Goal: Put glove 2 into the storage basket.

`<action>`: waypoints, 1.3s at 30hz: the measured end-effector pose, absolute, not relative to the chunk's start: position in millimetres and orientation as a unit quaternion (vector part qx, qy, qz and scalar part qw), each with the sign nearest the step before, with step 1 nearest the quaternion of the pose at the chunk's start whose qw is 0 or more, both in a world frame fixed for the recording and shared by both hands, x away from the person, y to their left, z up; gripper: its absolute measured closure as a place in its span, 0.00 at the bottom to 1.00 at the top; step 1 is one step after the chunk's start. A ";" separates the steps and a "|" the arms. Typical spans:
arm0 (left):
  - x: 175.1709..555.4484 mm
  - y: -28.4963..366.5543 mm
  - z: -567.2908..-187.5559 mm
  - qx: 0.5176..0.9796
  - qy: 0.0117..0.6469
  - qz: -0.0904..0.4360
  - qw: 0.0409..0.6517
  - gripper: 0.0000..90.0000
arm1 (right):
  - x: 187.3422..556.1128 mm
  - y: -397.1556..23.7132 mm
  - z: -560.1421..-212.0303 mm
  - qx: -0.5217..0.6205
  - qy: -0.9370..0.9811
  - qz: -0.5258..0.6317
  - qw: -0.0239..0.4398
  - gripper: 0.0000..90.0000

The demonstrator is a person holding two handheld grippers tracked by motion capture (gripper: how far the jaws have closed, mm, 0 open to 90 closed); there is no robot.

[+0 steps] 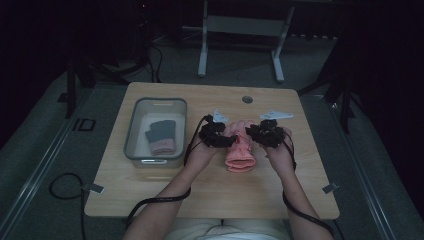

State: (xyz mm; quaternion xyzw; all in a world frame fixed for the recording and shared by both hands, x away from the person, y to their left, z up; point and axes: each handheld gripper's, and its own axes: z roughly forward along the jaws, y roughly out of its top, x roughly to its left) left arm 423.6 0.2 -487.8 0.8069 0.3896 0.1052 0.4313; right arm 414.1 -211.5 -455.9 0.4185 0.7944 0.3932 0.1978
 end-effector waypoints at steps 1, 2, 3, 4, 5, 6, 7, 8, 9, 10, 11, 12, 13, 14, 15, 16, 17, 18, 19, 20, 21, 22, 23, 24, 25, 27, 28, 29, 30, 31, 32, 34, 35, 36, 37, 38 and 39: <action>427.6 2.0 -492.5 0.806 0.402 0.088 0.425 0.37 | 416.1 -210.0 -457.7 0.422 0.795 0.389 0.196 0.74; 429.4 3.1 -495.7 0.805 0.409 0.083 0.421 0.34 | 418.2 -208.5 -459.9 0.424 0.797 0.386 0.191 0.71; 430.1 3.7 -498.5 0.803 0.413 0.082 0.421 0.32 | 419.4 -207.4 -462.2 0.425 0.798 0.384 0.187 0.69; 430.7 4.2 -500.5 0.804 0.415 0.077 0.418 0.30 | 420.0 -206.8 -464.9 0.427 0.799 0.382 0.183 0.66; 431.6 4.6 -503.6 0.802 0.420 0.070 0.418 0.29 | 420.3 -206.8 -467.3 0.431 0.798 0.380 0.180 0.63; 432.4 5.2 -506.5 0.799 0.425 0.065 0.420 0.27 | 421.1 -207.8 -471.3 0.436 0.798 0.377 0.177 0.60; 434.1 5.6 -510.5 0.793 0.435 0.050 0.423 0.26 | 422.6 -209.6 -476.1 0.443 0.797 0.372 0.171 0.58; 435.4 5.9 -513.0 0.788 0.443 0.039 0.426 0.26 | 425.4 -212.9 -483.2 0.454 0.798 0.362 0.162 0.55; 436.9 6.4 -516.7 0.782 0.452 0.021 0.429 0.26 | 427.2 -215.1 -487.5 0.460 0.797 0.361 0.154 0.53; 438.2 6.2 -520.7 0.776 0.460 0.002 0.431 0.26 | 429.4 -218.0 -492.8 0.469 0.795 0.357 0.141 0.50; 439.1 4.1 -524.9 0.775 0.464 -0.008 0.428 0.26 | 432.1 -220.7 -498.4 0.478 0.796 0.349 0.127 0.47; 439.4 0.9 -528.7 0.778 0.465 -0.009 0.422 0.26 | 435.3 -223.3 -504.0 0.490 0.796 0.339 0.108 0.45; 440.2 -1.6 -532.2 0.778 0.470 -0.011 0.418 0.26 | 438.9 -226.3 -509.8 0.500 0.793 0.340 0.084 0.44; 441.7 -3.2 -535.7 0.775 0.476 -0.016 0.416 0.26 | 441.9 -228.9 -515.3 0.509 0.787 0.343 0.058 0.44; 443.3 -4.7 -539.1 0.770 0.483 -0.026 0.415 0.26 | 444.0 -231.1 -519.3 0.514 0.783 0.348 0.037 0.46; 445.8 -5.5 -543.6 0.762 0.493 -0.044 0.418 0.26 | 445.3 -232.8 -521.7 0.513 0.782 0.354 0.023 0.49; 447.5 -5.7 -546.3 0.757 0.498 -0.057 0.419 0.26 | 445.7 -233.5 -523.0 0.510 0.783 0.356 0.016 0.53; 450.2 -6.1 -550.7 0.748 0.506 -0.078 0.422 0.27 | 445.7 -233.3 -523.3 0.508 0.785 0.355 0.016 0.55; 451.5 -6.7 -552.9 0.745 0.508 -0.086 0.423 0.27 | 445.8 -233.5 -523.4 0.508 0.785 0.354 0.014 0.58; 453.7 -7.1 -554.8 0.740 0.507 -0.105 0.429 0.28 | 445.7 -233.3 -523.5 0.507 0.787 0.353 0.015 0.61; 454.5 -7.7 -555.1 0.738 0.505 -0.114 0.433 0.36 | 445.4 -233.0 -524.0 0.505 0.787 0.352 0.015 0.63; 454.6 -9.0 -554.5 0.740 0.502 -0.113 0.433 0.40 | 445.4 -233.2 -524.2 0.506 0.787 0.353 0.015 0.66; 455.2 -8.6 -553.7 0.740 0.499 -0.120 0.435 0.44 | 445.2 -233.7 -524.5 0.505 0.787 0.354 0.015 0.67; 455.3 -8.3 -552.4 0.740 0.496 -0.123 0.438 0.53 | 445.0 -234.2 -524.9 0.508 0.784 0.358 0.012 0.69; 454.7 -8.0 -550.3 0.741 0.493 -0.121 0.440 0.62 | 444.5 -234.2 -525.1 0.506 0.784 0.360 0.013 0.71; 454.8 -7.2 -549.2 0.740 0.493 -0.123 0.441 0.74 | 443.9 -234.0 -524.6 0.507 0.782 0.362 0.015 0.72; 454.6 -4.3 -546.1 0.737 0.493 -0.131 0.444 0.74 | 443.5 -234.1 -524.0 0.506 0.782 0.364 0.015 0.73; 453.6 -3.9 -544.0 0.738 0.491 -0.128 0.445 0.78 | 442.4 -235.3 -522.7 0.507 0.777 0.374 0.013 0.73; 452.5 -4.0 -541.7 0.742 0.488 -0.122 0.443 0.79 | 441.5 -235.5 -522.1 0.503 0.777 0.379 0.016 0.73; 451.5 -3.7 -539.5 0.741 0.490 -0.121 0.444 0.80 | 440.7 -235.3 -521.9 0.502 0.776 0.382 0.015 0.73; 450.9 -3.1 -537.1 0.741 0.489 -0.118 0.445 0.80 | 440.5 -235.7 -521.6 0.504 0.772 0.387 0.011 0.74; 449.9 -2.2 -530.7 0.744 0.485 -0.110 0.446 0.81 | 440.7 -236.4 -519.1 0.504 0.768 0.395 0.006 0.74; 449.5 -1.3 -527.2 0.745 0.483 -0.107 0.447 0.81 | 440.2 -235.6 -516.8 0.502 0.769 0.396 0.008 0.74; 448.9 -0.1 -523.6 0.744 0.482 -0.105 0.450 0.82 | 439.5 -234.6 -513.8 0.501 0.768 0.398 0.011 0.75; 448.0 1.3 -519.4 0.746 0.479 -0.102 0.452 0.82 | 438.7 -233.4 -510.2 0.499 0.769 0.400 0.014 0.75; 446.6 2.7 -514.5 0.746 0.476 -0.096 0.455 0.82 | 437.7 -231.9 -506.3 0.495 0.770 0.402 0.019 0.75; 445.3 4.4 -509.2 0.748 0.473 -0.091 0.457 0.82 | 436.7 -230.4 -501.9 0.492 0.770 0.405 0.023 0.75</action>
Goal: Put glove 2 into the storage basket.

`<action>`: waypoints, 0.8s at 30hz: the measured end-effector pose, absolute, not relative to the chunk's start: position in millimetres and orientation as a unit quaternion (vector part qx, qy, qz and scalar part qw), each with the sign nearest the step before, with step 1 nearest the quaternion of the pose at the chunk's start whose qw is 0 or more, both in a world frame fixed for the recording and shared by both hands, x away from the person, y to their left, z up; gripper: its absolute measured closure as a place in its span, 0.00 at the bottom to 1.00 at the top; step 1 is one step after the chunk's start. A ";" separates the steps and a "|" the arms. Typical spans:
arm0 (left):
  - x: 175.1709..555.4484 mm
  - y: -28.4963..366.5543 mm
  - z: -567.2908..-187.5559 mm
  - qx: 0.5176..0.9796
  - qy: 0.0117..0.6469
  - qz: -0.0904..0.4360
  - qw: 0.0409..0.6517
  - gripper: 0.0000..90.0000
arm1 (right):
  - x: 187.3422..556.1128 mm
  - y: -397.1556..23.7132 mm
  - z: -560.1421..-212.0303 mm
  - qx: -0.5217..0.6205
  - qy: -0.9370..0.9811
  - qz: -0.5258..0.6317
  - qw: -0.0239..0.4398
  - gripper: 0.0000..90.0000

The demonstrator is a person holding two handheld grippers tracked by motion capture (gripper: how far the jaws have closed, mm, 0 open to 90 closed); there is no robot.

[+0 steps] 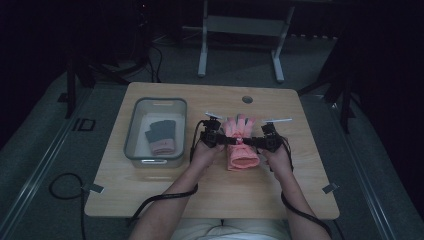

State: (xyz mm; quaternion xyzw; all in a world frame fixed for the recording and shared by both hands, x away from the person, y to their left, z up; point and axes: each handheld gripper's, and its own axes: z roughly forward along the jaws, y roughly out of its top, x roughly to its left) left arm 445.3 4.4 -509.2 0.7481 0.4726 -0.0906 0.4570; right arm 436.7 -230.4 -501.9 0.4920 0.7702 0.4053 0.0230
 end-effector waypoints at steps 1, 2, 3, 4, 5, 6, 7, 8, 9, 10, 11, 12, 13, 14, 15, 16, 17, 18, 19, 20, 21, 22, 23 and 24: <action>443.5 7.2 -502.3 0.747 0.470 -0.085 0.462 0.82 | 435.9 -229.2 -497.4 0.488 0.771 0.409 0.026 0.75; 442.2 8.6 -497.7 0.747 0.470 -0.080 0.464 0.82 | 434.7 -227.4 -491.2 0.484 0.770 0.416 0.028 0.75; 440.5 10.2 -491.6 0.748 0.467 -0.071 0.466 0.82 | 434.2 -226.3 -487.4 0.480 0.770 0.419 0.031 0.75; 438.2 12.0 -484.0 0.749 0.466 -0.060 0.468 0.82 | 433.5 -224.4 -482.0 0.476 0.771 0.422 0.034 0.75; 437.4 13.6 -479.8 0.750 0.464 -0.055 0.469 0.82 | 433.0 -221.8 -475.6 0.472 0.771 0.427 0.038 0.75; 436.4 15.8 -474.7 0.750 0.463 -0.049 0.470 0.82 | 432.6 -219.8 -471.7 0.469 0.771 0.428 0.041 0.75; 435.3 18.4 -469.8 0.750 0.461 -0.045 0.472 0.82 | 432.4 -217.3 -466.8 0.465 0.773 0.430 0.045 0.75; 434.4 21.0 -465.5 0.749 0.461 -0.041 0.473 0.82 | 432.1 -214.9 -462.3 0.462 0.773 0.433 0.048 0.75; 433.4 24.3 -460.2 0.750 0.460 -0.038 0.473 0.82 | 432.0 -212.5 -458.2 0.458 0.774 0.435 0.049 0.75; 432.5 26.3 -457.3 0.751 0.459 -0.034 0.474 0.82 | 431.9 -209.2 -453.6 0.454 0.775 0.437 0.050 0.75; 431.2 28.8 -453.6 0.751 0.459 -0.029 0.474 0.82 | 431.9 -207.3 -451.0 0.452 0.776 0.438 0.050 0.75; 429.7 32.3 -449.0 0.753 0.458 -0.023 0.472 0.82 | 431.9 -204.5 -447.8 0.449 0.776 0.440 0.050 0.75; 428.4 35.4 -445.6 0.753 0.458 -0.018 0.472 0.82 | 432.2 -200.8 -444.2 0.444 0.778 0.442 0.051 0.75; 427.2 38.5 -442.3 0.752 0.459 -0.013 0.472 0.82 | 432.2 -197.6 -441.1 0.441 0.779 0.443 0.050 0.75; 426.3 41.2 -439.9 0.752 0.460 -0.011 0.471 0.82 | 432.6 -194.3 -438.3 0.438 0.780 0.444 0.050 0.75; 424.8 45.8 -436.0 0.751 0.462 -0.006 0.472 0.82 | 432.8 -191.4 -436.2 0.435 0.781 0.445 0.050 0.75; 424.1 48.6 -433.8 0.751 0.462 -0.003 0.471 0.82 | 433.2 -186.7 -433.0 0.431 0.782 0.447 0.050 0.75; 422.9 52.3 -431.0 0.751 0.463 0.002 0.470 0.82 | 433.1 -183.4 -431.0 0.428 0.783 0.447 0.052 0.75; 421.8 56.2 -428.5 0.750 0.465 0.006 0.470 0.82 | 432.8 -178.5 -428.6 0.425 0.785 0.448 0.056 0.75; 421.0 60.3 -426.4 0.748 0.467 0.008 0.471 0.82 | 432.6 -173.8 -426.1 0.421 0.787 0.447 0.060 0.75; 420.1 64.5 -424.1 0.747 0.469 0.011 0.471 0.82 | 432.8 -169.2 -423.8 0.420 0.787 0.447 0.060 0.75; 419.4 68.7 -421.9 0.745 0.471 0.014 0.472 0.82 | 433.7 -165.2 -421.9 0.417 0.788 0.449 0.058 0.75; 418.6 72.8 -419.8 0.744 0.473 0.016 0.472 0.82 | 434.7 -161.1 -420.2 0.415 0.788 0.451 0.056 0.75; 418.1 76.9 -417.8 0.743 0.474 0.018 0.473 0.82 | 435.6 -157.2 -418.2 0.412 0.789 0.452 0.055 0.75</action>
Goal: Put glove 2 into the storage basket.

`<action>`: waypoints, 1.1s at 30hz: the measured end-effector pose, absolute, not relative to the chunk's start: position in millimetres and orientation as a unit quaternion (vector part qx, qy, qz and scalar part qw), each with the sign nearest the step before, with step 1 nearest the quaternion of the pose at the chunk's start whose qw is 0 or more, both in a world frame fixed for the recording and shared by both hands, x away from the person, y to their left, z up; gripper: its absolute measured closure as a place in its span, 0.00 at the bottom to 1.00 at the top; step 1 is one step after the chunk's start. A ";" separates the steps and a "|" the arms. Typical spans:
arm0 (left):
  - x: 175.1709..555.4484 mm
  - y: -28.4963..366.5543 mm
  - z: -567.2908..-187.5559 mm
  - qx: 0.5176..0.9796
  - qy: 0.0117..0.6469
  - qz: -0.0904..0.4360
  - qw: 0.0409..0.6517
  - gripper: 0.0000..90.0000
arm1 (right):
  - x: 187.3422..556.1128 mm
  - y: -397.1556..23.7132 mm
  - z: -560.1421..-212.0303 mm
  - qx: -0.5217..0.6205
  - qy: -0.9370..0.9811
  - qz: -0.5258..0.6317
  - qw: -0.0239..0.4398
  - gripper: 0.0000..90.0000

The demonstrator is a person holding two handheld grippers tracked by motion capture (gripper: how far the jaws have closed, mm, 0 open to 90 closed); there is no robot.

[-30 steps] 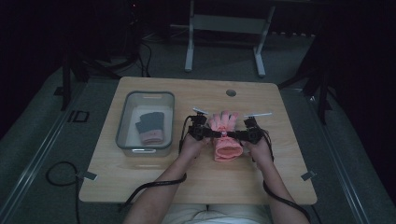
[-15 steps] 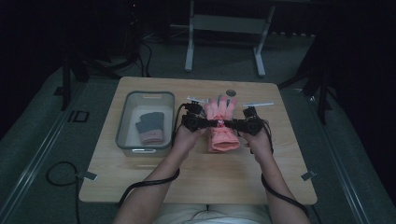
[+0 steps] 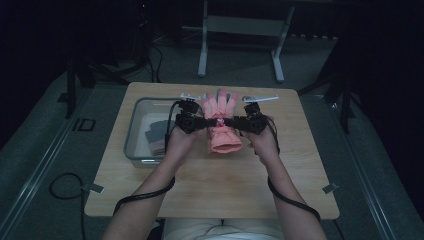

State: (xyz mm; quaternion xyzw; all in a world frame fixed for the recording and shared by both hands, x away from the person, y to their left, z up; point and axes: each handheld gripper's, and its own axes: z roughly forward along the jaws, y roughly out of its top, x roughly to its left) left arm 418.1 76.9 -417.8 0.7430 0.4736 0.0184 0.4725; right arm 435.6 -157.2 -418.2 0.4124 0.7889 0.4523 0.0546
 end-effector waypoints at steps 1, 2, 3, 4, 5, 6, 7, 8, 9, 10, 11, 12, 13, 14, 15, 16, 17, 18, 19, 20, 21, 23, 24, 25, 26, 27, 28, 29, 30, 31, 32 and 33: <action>417.4 82.3 -415.6 0.740 0.476 0.020 0.475 0.82 | 436.3 -152.9 -416.2 0.409 0.790 0.453 0.054 0.75; 416.7 86.7 -413.6 0.739 0.478 0.022 0.474 0.82 | 437.1 -147.5 -413.6 0.406 0.791 0.454 0.053 0.75; 416.7 86.7 -413.6 0.739 0.478 0.022 0.474 0.82 | 437.1 -147.5 -413.6 0.406 0.791 0.454 0.053 0.75; 415.4 93.1 -410.9 0.737 0.481 0.027 0.475 0.82 | 437.9 -143.0 -411.6 0.404 0.792 0.454 0.052 0.75; 414.8 96.4 -409.5 0.736 0.483 0.029 0.474 0.82 | 439.1 -136.0 -408.9 0.399 0.794 0.455 0.051 0.75; 414.8 96.4 -409.5 0.736 0.483 0.029 0.474 0.82 | 439.1 -136.0 -408.9 0.399 0.794 0.455 0.051 0.75; 413.1 107.2 -406.1 0.732 0.487 0.035 0.475 0.82 | 439.9 -132.5 -407.7 0.397 0.795 0.455 0.050 0.75; 412.2 112.1 -405.0 0.731 0.489 0.037 0.475 0.82 | 441.4 -121.2 -404.3 0.390 0.798 0.456 0.050 0.75; 411.4 117.1 -404.0 0.730 0.490 0.039 0.475 0.82 | 441.9 -116.0 -402.7 0.386 0.801 0.456 0.050 0.75; 410.3 121.9 -402.8 0.728 0.493 0.042 0.475 0.82 | 442.6 -110.8 -401.5 0.382 0.803 0.455 0.048 0.75; 409.4 126.7 -401.8 0.726 0.494 0.044 0.475 0.82 | 443.5 -105.7 -400.5 0.379 0.804 0.456 0.047 0.75; 408.6 131.8 -400.7 0.725 0.496 0.047 0.475 0.82 | 444.4 -100.6 -399.6 0.376 0.805 0.456 0.044 0.75; 407.5 136.5 -400.0 0.723 0.499 0.050 0.475 0.82 | 445.3 -95.7 -399.0 0.373 0.806 0.457 0.041 0.75; 406.5 141.2 -399.4 0.722 0.501 0.052 0.474 0.82 | 446.1 -90.7 -398.4 0.371 0.807 0.458 0.038 0.75; 405.6 147.3 -398.9 0.720 0.504 0.054 0.474 0.82 | 446.9 -85.5 -397.8 0.368 0.809 0.458 0.037 0.75; 404.5 151.9 -398.4 0.717 0.508 0.056 0.474 0.82 | 447.9 -78.9 -397.1 0.364 0.810 0.457 0.035 0.75; 403.7 155.4 -398.0 0.716 0.510 0.057 0.473 0.82 | 448.8 -73.7 -396.5 0.361 0.812 0.457 0.033 0.75; 403.7 155.4 -398.0 0.716 0.510 0.057 0.473 0.82 | 448.8 -73.7 -396.5 0.361 0.812 0.457 0.033 0.75; 401.6 165.2 -397.2 0.712 0.515 0.061 0.473 0.82 | 449.6 -69.9 -396.3 0.358 0.813 0.457 0.032 0.75; 400.3 170.0 -396.7 0.711 0.518 0.063 0.472 0.82 | 451.2 -59.6 -395.3 0.352 0.817 0.456 0.028 0.75; 399.6 173.3 -396.5 0.711 0.519 0.065 0.470 0.82 | 451.8 -54.3 -395.0 0.350 0.818 0.456 0.025 0.75; 397.7 182.8 -396.9 0.706 0.526 0.069 0.469 0.82 | 453.4 -45.2 -395.3 0.345 0.820 0.456 0.020 0.75; 396.8 187.7 -397.6 0.703 0.530 0.070 0.470 0.82 | 454.4 -39.7 -395.5 0.343 0.821 0.455 0.017 0.75; 395.3 195.4 -398.5 0.699 0.534 0.071 0.470 0.82 | 455.2 -34.1 -395.4 0.339 0.824 0.453 0.016 0.75; 394.2 200.1 -399.1 0.696 0.538 0.072 0.471 0.82 | 456.1 -25.5 -395.1 0.335 0.828 0.449 0.014 0.75; 393.4 205.0 -399.9 0.693 0.542 0.072 0.471 0.82 | 456.8 -19.8 -394.8 0.330 0.831 0.447 0.014 0.75; 392.9 209.8 -400.7 0.689 0.545 0.072 0.472 0.82 | 457.9 -14.3 -394.7 0.326 0.834 0.445 0.013 0.75; 392.5 214.2 -401.7 0.686 0.549 0.073 0.472 0.82 | 459.3 -9.0 -394.8 0.324 0.836 0.443 0.011 0.75; 392.3 218.4 -402.9 0.684 0.552 0.074 0.471 0.82 | 460.5 -3.8 -395.1 0.321 0.838 0.441 0.009 0.75; 392.0 223.4 -404.4 0.680 0.556 0.074 0.472 0.82 | 461.9 1.2 -395.8 0.318 0.840 0.439 0.009 0.75; 391.9 226.2 -405.5 0.679 0.558 0.074 0.471 0.82 | 463.4 7.1 -396.9 0.316 0.842 0.437 0.006 0.75; 391.8 229.6 -406.9 0.678 0.561 0.073 0.470 0.82 | 464.2 10.5 -397.6 0.315 0.843 0.436 0.006 0.75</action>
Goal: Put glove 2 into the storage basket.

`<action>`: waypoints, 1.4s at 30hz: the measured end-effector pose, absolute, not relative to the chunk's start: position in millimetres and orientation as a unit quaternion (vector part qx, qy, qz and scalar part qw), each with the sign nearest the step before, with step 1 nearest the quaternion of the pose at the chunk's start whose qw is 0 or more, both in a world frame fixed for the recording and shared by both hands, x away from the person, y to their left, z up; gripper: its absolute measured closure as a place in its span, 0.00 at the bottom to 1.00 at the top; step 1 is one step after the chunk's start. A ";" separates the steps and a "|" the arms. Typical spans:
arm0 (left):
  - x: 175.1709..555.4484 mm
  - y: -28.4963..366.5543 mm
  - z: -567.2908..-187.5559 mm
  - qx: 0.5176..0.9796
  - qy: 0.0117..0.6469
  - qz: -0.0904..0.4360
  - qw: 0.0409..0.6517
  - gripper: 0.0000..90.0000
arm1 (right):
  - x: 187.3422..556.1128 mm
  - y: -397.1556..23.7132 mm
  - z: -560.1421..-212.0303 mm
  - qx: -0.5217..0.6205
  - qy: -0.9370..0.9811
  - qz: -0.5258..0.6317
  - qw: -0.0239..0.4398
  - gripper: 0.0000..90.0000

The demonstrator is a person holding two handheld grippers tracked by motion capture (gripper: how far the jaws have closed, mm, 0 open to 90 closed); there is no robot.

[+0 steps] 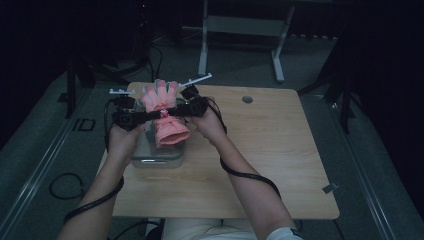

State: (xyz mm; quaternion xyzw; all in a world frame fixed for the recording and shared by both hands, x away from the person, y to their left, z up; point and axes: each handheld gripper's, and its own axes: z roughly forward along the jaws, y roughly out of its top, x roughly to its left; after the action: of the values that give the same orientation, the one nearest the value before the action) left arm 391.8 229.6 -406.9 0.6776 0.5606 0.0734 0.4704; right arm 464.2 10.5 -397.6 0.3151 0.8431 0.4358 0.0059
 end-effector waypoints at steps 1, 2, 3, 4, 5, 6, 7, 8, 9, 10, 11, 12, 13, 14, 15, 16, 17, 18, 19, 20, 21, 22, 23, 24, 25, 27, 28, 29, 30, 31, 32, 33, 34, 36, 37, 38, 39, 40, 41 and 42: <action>392.1 233.7 -409.0 0.675 0.564 0.073 0.471 0.82 | 464.6 14.7 -398.5 0.313 0.845 0.433 0.006 0.75; 392.3 235.9 -410.2 0.674 0.565 0.073 0.470 0.82 | 465.3 19.4 -400.0 0.312 0.847 0.431 0.007 0.75; 393.0 238.5 -412.3 0.673 0.568 0.071 0.469 0.82 | 466.1 22.0 -401.1 0.311 0.847 0.430 0.006 0.75; 393.8 241.0 -415.2 0.671 0.571 0.070 0.468 0.82 | 467.4 24.9 -403.0 0.310 0.849 0.428 0.004 0.75; 394.4 242.4 -417.3 0.669 0.573 0.068 0.468 0.82 | 468.9 28.1 -405.7 0.312 0.850 0.425 0.002 0.75; 395.7 244.2 -420.9 0.667 0.575 0.063 0.469 0.82 | 470.0 29.7 -407.5 0.312 0.850 0.423 0.000 0.75; 397.1 245.6 -424.8 0.664 0.577 0.058 0.472 0.82 | 471.0 31.5 -409.8 0.313 0.852 0.420 0.000 0.75; 398.7 247.0 -429.4 0.661 0.579 0.050 0.474 0.82 | 471.7 33.0 -412.5 0.315 0.853 0.417 0.000 0.75; 400.2 247.4 -433.6 0.660 0.581 0.044 0.475 0.82 | 472.4 33.8 -415.1 0.316 0.855 0.412 0.002 0.75; 401.6 246.8 -437.4 0.660 0.582 0.044 0.474 0.82 | 473.3 34.3 -418.1 0.318 0.856 0.408 0.002 0.75; 403.0 246.1 -441.1 0.660 0.583 0.043 0.472 0.82 | 474.8 34.4 -421.5 0.320 0.857 0.404 0.001 0.75; 404.5 245.5 -444.6 0.659 0.585 0.040 0.471 0.82 | 476.5 34.4 -424.8 0.323 0.858 0.401 -0.002 0.75; 406.2 245.3 -448.4 0.658 0.588 0.036 0.470 0.82 | 478.2 34.2 -428.3 0.325 0.858 0.398 -0.004 0.75; 407.8 245.6 -452.4 0.657 0.589 0.032 0.469 0.82 | 479.9 34.3 -431.8 0.326 0.859 0.395 -0.005 0.75; 409.3 245.6 -456.4 0.656 0.591 0.028 0.467 0.82 | 481.2 34.4 -435.4 0.328 0.859 0.392 -0.007 0.75; 410.4 245.2 -460.2 0.655 0.594 0.024 0.466 0.82 | 482.2 34.8 -439.1 0.331 0.860 0.388 -0.009 0.75; 411.2 245.0 -463.8 0.656 0.596 0.022 0.463 0.82 | 483.1 35.1 -442.8 0.332 0.861 0.384 -0.010 0.75; 412.1 244.7 -467.3 0.657 0.599 0.018 0.459 0.82 | 484.2 35.2 -446.7 0.333 0.862 0.381 -0.013 0.75; 412.8 244.2 -471.2 0.657 0.601 0.016 0.456 0.82 | 485.2 35.2 -450.7 0.334 0.863 0.378 -0.016 0.75; 413.2 243.7 -473.3 0.658 0.602 0.016 0.453 0.82 | 486.0 35.2 -455.2 0.337 0.863 0.375 -0.021 0.75; 414.0 243.1 -475.9 0.661 0.603 0.015 0.447 0.82 | 486.6 35.2 -457.8 0.339 0.863 0.373 -0.023 0.75; 414.7 242.2 -478.5 0.663 0.605 0.015 0.442 0.82 | 486.9 35.4 -461.2 0.341 0.864 0.369 -0.026 0.75; 415.6 241.5 -481.2 0.664 0.608 0.013 0.435 0.82 | 487.2 35.9 -464.7 0.344 0.864 0.366 -0.027 0.75; 416.4 241.4 -484.0 0.664 0.611 0.010 0.430 0.82 | 487.5 36.5 -468.3 0.346 0.865 0.361 -0.028 0.75; 417.2 241.8 -485.5 0.662 0.616 0.004 0.427 0.82 | 487.6 37.4 -471.8 0.350 0.865 0.359 -0.029 0.75; 417.3 241.9 -485.1 0.664 0.617 0.005 0.422 0.81 | 487.8 37.7 -474.6 0.353 0.864 0.358 -0.032 0.75; 418.0 240.4 -484.8 0.669 0.621 0.006 0.407 0.81 | 488.3 39.0 -476.8 0.357 0.863 0.356 -0.038 0.75; 418.7 240.0 -484.8 0.672 0.623 0.007 0.400 0.80 | 488.2 40.2 -477.3 0.357 0.864 0.353 -0.037 0.75; 419.2 239.6 -484.8 0.675 0.624 0.008 0.393 0.80 | 487.8 41.9 -477.9 0.357 0.866 0.348 -0.035 0.75; 419.6 239.1 -484.6 0.677 0.626 0.010 0.388 0.80 | 487.2 43.8 -478.4 0.357 0.867 0.345 -0.032 0.75; 420.1 238.4 -484.4 0.679 0.626 0.011 0.383 0.80 | 487.1 44.9 -478.6 0.357 0.869 0.342 -0.030 0.75; 420.9 237.5 -484.0 0.685 0.625 0.015 0.375 0.79 | 487.1 46.0 -479.0 0.356 0.870 0.340 -0.028 0.75; 421.4 236.3 -483.6 0.688 0.625 0.018 0.369 0.79 | 487.3 46.9 -479.5 0.357 0.870 0.338 -0.028 0.75; 422.5 233.9 -483.2 0.693 0.624 0.026 0.361 0.78 | 487.8 47.6 -480.3 0.360 0.870 0.335 -0.028 0.75; 422.8 232.8 -483.3 0.695 0.624 0.029 0.357 0.78 | 488.4 47.8 -480.8 0.361 0.870 0.334 -0.028 0.75; 422.9 232.3 -483.6 0.694 0.624 0.031 0.357 0.78 | 488.9 47.9 -481.2 0.363 0.870 0.332 -0.029 0.75; 423.0 231.2 -483.7 0.696 0.624 0.035 0.353 0.77 | 489.4 47.7 -481.4 0.364 0.870 0.331 -0.030 0.74; 423.2 230.7 -483.9 0.698 0.623 0.038 0.350 0.76 | 490.2 47.6 -482.0 0.366 0.870 0.330 -0.033 0.74; 423.6 230.0 -484.1 0.699 0.624 0.040 0.346 0.75 | 490.7 47.5 -482.6 0.367 0.869 0.329 -0.035 0.73; 423.9 229.3 -484.3 0.700 0.626 0.042 0.342 0.72 | 491.6 47.4 -483.4 0.368 0.869 0.328 -0.037 0.73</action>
State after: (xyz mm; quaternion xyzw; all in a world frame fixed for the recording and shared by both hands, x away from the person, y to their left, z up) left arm 423.9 229.3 -484.3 0.7000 0.6258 0.0421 0.3416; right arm 491.6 47.4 -483.4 0.3685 0.8690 0.3280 -0.0373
